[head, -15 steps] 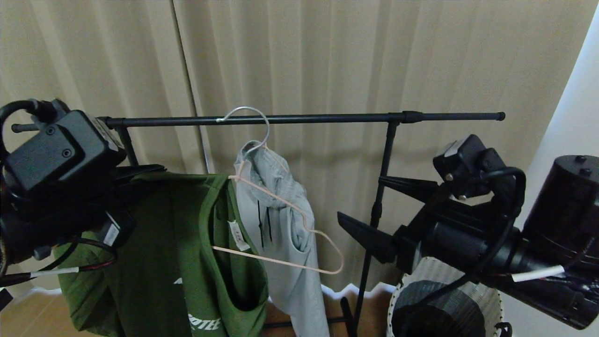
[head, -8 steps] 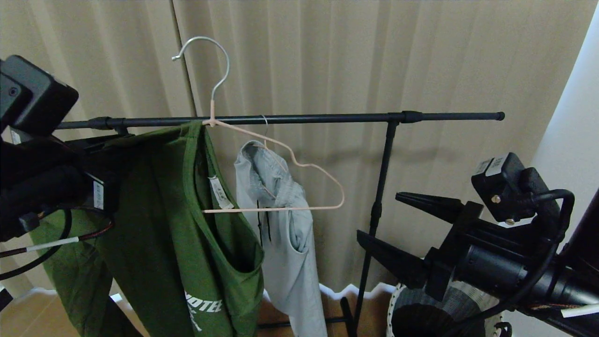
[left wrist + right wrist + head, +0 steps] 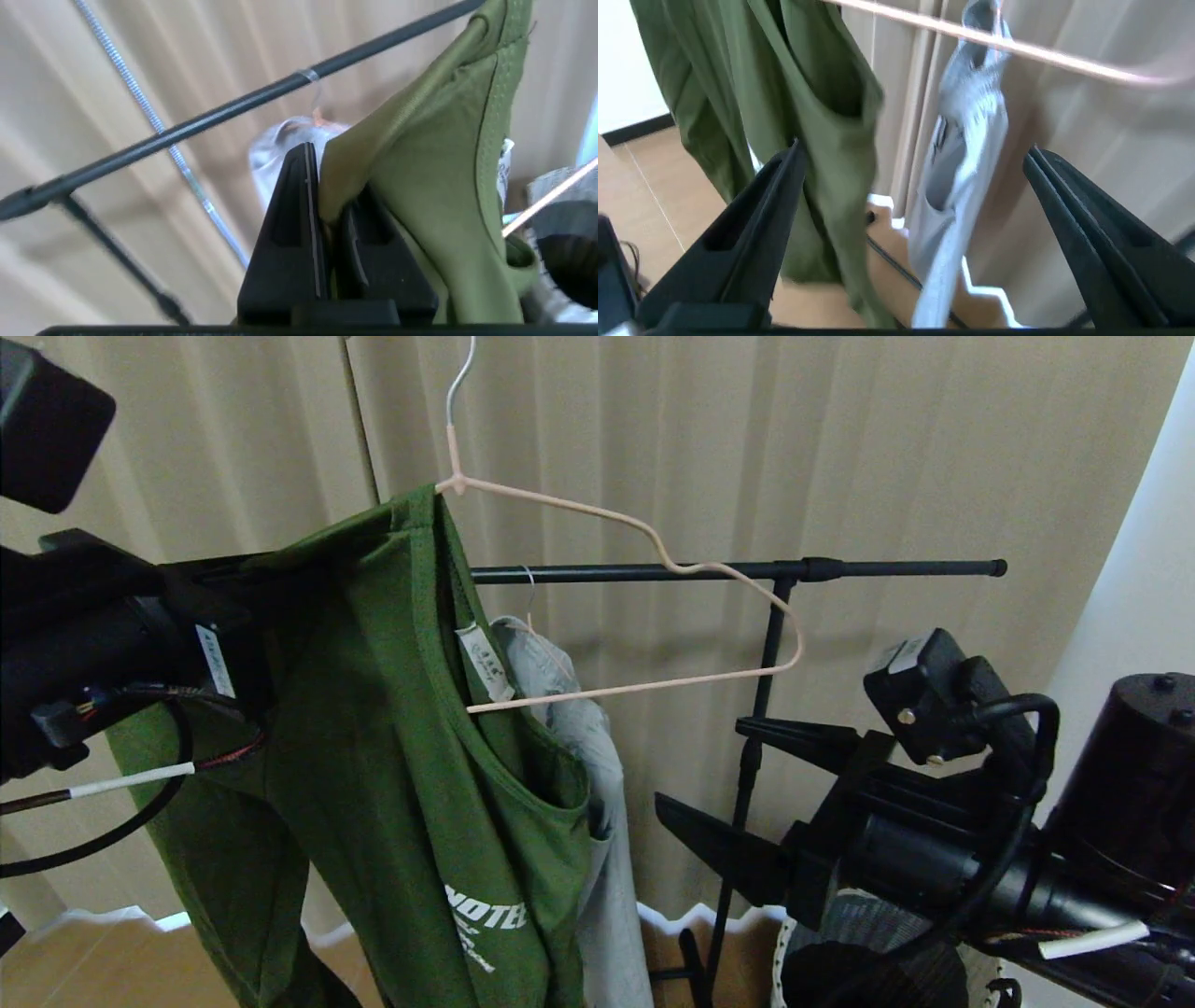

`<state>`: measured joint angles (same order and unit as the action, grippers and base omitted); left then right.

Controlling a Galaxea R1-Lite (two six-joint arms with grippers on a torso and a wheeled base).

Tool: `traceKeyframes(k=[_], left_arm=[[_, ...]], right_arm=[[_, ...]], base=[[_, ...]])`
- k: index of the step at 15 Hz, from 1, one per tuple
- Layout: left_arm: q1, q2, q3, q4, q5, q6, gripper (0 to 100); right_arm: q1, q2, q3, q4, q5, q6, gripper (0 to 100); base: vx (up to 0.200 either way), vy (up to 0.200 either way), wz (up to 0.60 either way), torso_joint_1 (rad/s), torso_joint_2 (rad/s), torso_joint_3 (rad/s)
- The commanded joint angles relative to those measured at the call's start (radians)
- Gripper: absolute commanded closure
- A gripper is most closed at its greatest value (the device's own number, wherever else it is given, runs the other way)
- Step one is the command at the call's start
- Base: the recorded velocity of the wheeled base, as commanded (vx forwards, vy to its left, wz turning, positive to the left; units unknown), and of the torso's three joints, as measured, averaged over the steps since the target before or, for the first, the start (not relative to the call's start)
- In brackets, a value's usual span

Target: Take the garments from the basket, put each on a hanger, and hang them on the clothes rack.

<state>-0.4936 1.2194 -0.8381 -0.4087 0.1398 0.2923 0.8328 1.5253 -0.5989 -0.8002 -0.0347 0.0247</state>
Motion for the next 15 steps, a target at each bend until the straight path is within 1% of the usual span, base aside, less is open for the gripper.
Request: traceKeyframes(k=[1,3,5,6,8,11,14,15], left_arm=[[-0.019,0.026,-0.029,-0.012,0.0,-0.012,100],[-0.04,0.039,-0.038,-0.035,0.007,-0.018,100],[-0.062,0.04,-0.038,-0.036,0.009,-0.019,100],[-0.062,0.04,-0.038,-0.036,0.009,-0.019,100],[-0.071,0.039,-0.041,-0.039,0.009,-0.018,100],[-0.069,0.035,-0.045,-0.039,0.014,-0.019,100],[-0.062,0.035,-0.047,-0.039,0.015,-0.018,100],[-0.045,0.034,-0.041,-0.039,0.015,-0.015,100]], right_arm=[[0.003,0.091,-0.059,-0.034,-0.005,-0.002,0],[0.003,0.151,-0.088,-0.102,-0.011,-0.006,0],[0.003,0.194,-0.102,-0.109,-0.011,-0.006,0],[0.003,0.194,-0.102,-0.109,-0.011,-0.006,0],[-0.001,0.245,-0.111,-0.114,-0.013,-0.006,0],[-0.001,0.253,-0.09,-0.105,-0.014,-0.009,0],[-0.004,0.242,-0.05,-0.102,-0.07,-0.014,0],[-0.023,0.225,-0.025,-0.102,-0.076,-0.022,0]], base=[[0.0,0.0,0.0,0.0,0.0,0.0],[0.0,0.0,0.0,0.0,0.0,0.0],[0.0,0.0,0.0,0.0,0.0,0.0],[0.0,0.0,0.0,0.0,0.0,0.0],[0.0,0.0,0.0,0.0,0.0,0.0],[0.0,0.0,0.0,0.0,0.0,0.0],[0.0,0.0,0.0,0.0,0.0,0.0],[0.0,0.0,0.0,0.0,0.0,0.0]])
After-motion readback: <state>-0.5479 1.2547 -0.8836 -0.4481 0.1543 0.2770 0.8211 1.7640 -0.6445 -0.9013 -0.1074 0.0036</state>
